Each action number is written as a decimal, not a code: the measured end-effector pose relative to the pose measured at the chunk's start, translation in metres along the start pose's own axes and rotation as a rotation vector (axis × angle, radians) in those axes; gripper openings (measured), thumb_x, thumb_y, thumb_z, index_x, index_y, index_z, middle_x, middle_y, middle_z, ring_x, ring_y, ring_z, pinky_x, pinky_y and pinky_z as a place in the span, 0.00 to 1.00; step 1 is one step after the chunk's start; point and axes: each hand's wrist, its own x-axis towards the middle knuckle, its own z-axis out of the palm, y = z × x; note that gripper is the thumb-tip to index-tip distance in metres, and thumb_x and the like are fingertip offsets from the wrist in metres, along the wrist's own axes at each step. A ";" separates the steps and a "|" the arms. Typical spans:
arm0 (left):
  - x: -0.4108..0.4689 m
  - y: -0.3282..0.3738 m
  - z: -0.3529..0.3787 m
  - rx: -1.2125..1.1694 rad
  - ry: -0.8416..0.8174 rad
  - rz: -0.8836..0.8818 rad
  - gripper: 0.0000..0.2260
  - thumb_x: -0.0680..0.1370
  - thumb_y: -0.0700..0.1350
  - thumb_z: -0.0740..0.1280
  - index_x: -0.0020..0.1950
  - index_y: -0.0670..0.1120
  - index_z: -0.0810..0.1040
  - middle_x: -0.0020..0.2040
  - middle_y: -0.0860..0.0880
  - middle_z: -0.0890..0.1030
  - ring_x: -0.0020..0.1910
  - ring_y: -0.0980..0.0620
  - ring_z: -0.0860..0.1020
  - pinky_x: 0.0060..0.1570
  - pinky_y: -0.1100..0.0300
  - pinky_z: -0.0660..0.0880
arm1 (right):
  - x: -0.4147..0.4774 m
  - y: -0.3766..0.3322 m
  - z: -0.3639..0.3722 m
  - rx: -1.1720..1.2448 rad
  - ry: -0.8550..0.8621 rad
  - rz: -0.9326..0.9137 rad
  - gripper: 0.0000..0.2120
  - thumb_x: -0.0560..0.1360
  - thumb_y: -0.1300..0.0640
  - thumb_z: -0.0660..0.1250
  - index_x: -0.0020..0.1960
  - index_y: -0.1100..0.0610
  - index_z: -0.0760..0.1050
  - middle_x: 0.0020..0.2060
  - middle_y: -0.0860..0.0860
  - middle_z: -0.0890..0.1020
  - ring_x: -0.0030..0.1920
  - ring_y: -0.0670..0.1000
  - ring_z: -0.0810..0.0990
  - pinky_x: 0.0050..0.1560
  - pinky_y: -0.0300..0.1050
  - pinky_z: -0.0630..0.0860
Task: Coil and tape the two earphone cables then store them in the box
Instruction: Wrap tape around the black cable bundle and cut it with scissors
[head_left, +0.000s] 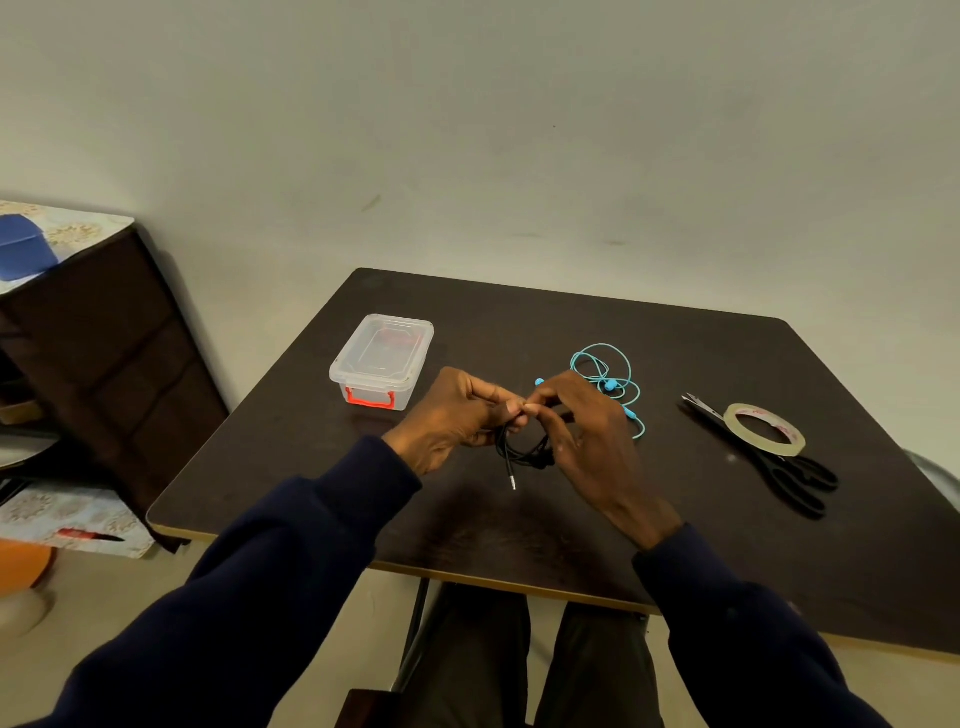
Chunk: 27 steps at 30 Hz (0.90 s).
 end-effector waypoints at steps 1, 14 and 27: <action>-0.002 -0.001 0.001 0.064 -0.001 0.054 0.06 0.78 0.37 0.71 0.52 0.40 0.86 0.42 0.45 0.87 0.42 0.54 0.84 0.39 0.65 0.80 | 0.001 0.000 -0.001 0.023 -0.005 0.021 0.04 0.78 0.59 0.68 0.50 0.59 0.78 0.46 0.52 0.79 0.44 0.50 0.79 0.43 0.49 0.79; -0.003 -0.016 0.007 0.435 0.213 0.350 0.12 0.74 0.39 0.76 0.57 0.43 0.81 0.38 0.50 0.86 0.39 0.61 0.85 0.46 0.68 0.80 | 0.009 -0.002 0.003 0.489 0.010 0.447 0.06 0.74 0.61 0.74 0.46 0.52 0.80 0.33 0.51 0.85 0.32 0.51 0.85 0.30 0.45 0.81; 0.004 -0.022 0.004 0.272 0.219 0.270 0.17 0.75 0.40 0.76 0.59 0.47 0.73 0.40 0.47 0.87 0.40 0.57 0.85 0.41 0.69 0.79 | 0.010 0.003 -0.003 0.370 -0.164 0.468 0.06 0.72 0.60 0.76 0.49 0.55 0.85 0.42 0.46 0.86 0.43 0.43 0.85 0.47 0.40 0.82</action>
